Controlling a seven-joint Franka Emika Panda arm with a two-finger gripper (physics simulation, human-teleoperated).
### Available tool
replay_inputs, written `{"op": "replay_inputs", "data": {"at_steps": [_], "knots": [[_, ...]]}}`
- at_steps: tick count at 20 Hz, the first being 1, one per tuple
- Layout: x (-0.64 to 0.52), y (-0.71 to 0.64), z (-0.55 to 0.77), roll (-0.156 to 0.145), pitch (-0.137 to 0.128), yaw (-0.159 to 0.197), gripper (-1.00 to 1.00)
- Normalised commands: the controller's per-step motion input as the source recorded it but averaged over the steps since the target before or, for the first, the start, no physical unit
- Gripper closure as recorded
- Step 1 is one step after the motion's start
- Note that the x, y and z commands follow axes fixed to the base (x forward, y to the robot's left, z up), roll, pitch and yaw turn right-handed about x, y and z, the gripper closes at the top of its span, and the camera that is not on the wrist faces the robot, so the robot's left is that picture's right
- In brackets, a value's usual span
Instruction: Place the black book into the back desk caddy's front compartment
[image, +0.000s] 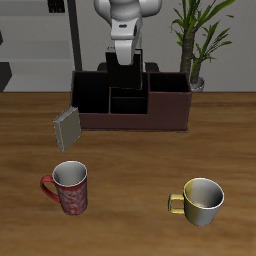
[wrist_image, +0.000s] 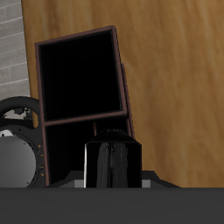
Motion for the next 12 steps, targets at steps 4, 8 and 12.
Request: {"op": "replay_inputs", "data": {"at_steps": [4,8,12], "knots": [[-0.04,0.05,0.00,-0.010,-0.013,0.047,1.00],[0.03,0.02,-0.02,0.005,-0.003,0.027,1.00],[0.02,-0.03,0.04,-0.002,-0.021,0.015,1.00]]}}
